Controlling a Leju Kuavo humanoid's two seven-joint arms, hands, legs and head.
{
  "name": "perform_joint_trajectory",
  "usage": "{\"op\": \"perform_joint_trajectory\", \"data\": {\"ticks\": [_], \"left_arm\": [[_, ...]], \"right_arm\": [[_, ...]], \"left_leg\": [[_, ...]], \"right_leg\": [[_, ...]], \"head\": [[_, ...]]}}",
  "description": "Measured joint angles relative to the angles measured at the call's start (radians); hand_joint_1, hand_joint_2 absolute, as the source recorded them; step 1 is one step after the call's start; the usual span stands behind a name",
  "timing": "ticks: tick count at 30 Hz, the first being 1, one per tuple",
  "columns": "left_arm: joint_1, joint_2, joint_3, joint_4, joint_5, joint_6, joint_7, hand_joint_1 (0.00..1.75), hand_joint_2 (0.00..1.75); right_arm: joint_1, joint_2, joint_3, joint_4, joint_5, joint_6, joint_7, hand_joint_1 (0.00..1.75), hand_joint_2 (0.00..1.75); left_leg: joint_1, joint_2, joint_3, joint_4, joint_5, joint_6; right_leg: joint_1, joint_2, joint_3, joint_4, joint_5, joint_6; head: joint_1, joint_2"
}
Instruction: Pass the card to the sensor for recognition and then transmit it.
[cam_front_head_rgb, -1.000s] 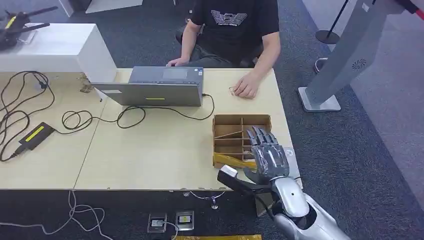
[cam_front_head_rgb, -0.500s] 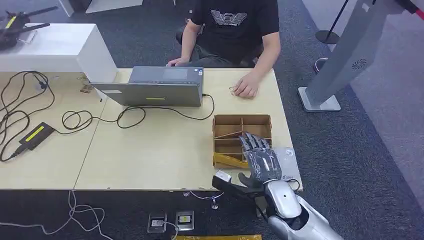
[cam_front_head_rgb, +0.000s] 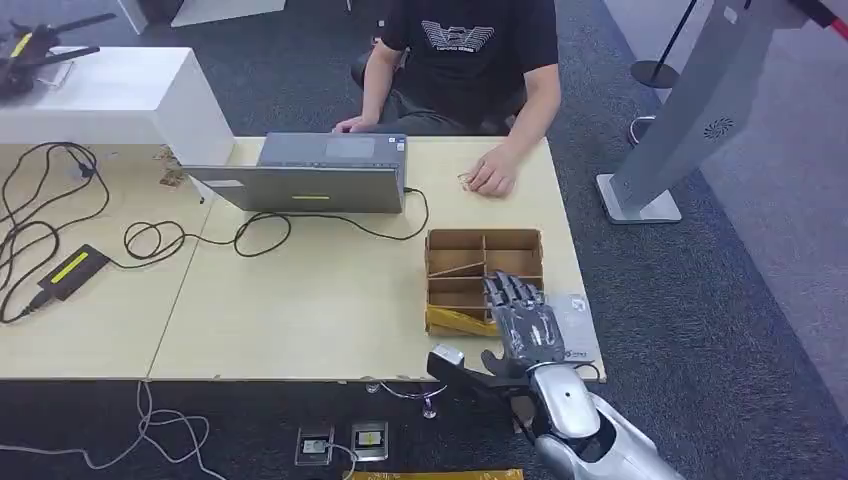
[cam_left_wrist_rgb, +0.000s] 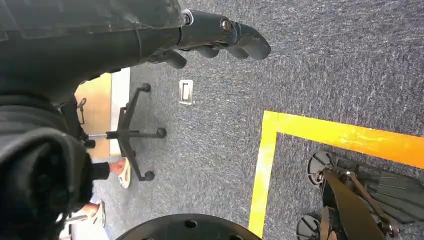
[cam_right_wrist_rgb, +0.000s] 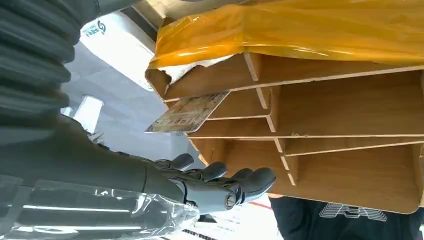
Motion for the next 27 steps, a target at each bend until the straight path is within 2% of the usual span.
{"op": "perform_joint_trajectory", "data": {"ticks": [16, 27], "left_arm": [[0.0, 0.0, 0.0, 0.0, -0.001, -0.001, 0.0, 0.0, 0.0], [0.0, 0.005, 0.0, 0.0, -0.002, -0.009, -0.003, 0.0, 0.0]], "right_arm": [[-0.001, 0.0, -0.003, 0.036, 0.019, -0.031, 0.001, 0.0, 1.75], [-0.018, -0.001, -0.01, 0.065, 0.03, -0.097, 0.007, 0.0, 1.75]], "left_leg": [[0.0, 0.0, 0.0, 0.0, 0.0, 0.0], [0.0, 0.0, 0.0, 0.0, 0.0, 0.0]], "right_leg": [[0.0, 0.0, 0.0, 0.0, 0.0, 0.0], [0.0, 0.0, 0.0, 0.0, 0.0, 0.0]], "head": [[0.0, 0.0], [0.0, 0.0]]}}
